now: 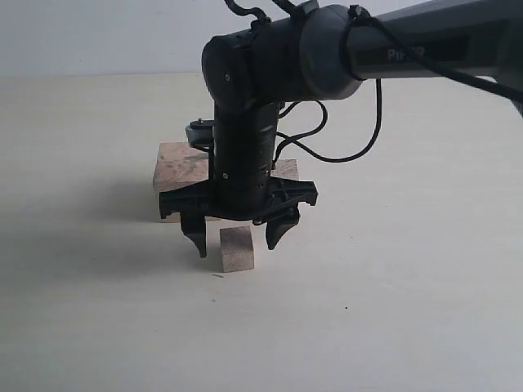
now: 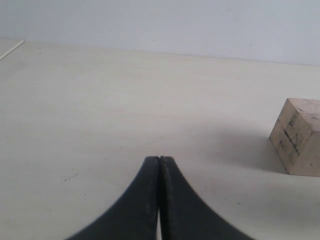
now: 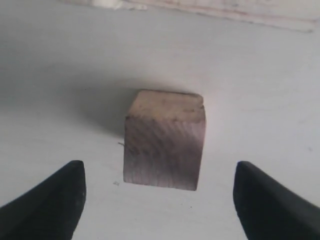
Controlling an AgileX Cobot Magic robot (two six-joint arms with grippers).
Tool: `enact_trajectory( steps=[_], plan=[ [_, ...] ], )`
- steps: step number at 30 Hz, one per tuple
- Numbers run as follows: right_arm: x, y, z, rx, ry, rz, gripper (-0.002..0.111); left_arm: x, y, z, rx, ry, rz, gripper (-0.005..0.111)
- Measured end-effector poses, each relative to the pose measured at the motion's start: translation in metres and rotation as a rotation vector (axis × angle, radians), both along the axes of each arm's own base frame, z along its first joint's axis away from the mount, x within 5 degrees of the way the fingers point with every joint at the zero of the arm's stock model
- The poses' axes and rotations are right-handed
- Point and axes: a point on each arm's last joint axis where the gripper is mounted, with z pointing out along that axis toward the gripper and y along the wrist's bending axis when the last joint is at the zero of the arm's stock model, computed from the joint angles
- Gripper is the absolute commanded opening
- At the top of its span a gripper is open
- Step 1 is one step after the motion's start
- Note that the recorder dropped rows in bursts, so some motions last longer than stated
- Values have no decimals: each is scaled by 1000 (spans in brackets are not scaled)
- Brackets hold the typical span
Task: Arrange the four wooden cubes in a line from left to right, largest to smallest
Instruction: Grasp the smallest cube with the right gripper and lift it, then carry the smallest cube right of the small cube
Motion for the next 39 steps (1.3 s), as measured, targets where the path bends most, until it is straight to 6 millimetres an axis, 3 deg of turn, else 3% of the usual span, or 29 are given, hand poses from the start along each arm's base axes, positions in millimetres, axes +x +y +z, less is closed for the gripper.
enact_trajectory(
  steps=[3, 5, 14, 18, 24, 27, 32, 35, 39],
  plan=[
    [1, 0, -8, -15, 3, 3, 74, 0, 0, 0, 0, 0, 0, 0],
    [1, 1, -13, -24, 9, 3, 66, 0, 0, 0, 0, 0, 0, 0],
    [0, -1, -15, -41, 25, 38, 2, 0, 0, 0, 0, 0, 0, 0],
    [-4, -6, 6, -32, 24, 136, 0, 0, 0, 0, 0, 0, 0, 0],
    [-3, -26, 64, 39, -54, 362, 0, 0, 0, 0, 0, 0, 0, 0],
    [14, -50, 91, 65, -136, 398, 0, 0, 0, 0, 0, 0, 0, 0],
    [50, -107, 124, 36, -263, 397, 0, 0, 0, 0, 0, 0, 0, 0],
    [68, -139, 134, -5, -311, 431, 0, 0, 0, 0, 0, 0, 0, 0],
    [87, -169, 131, -36, -310, 458, 0, 0, 0, 0, 0, 0, 0, 0]
  ],
)
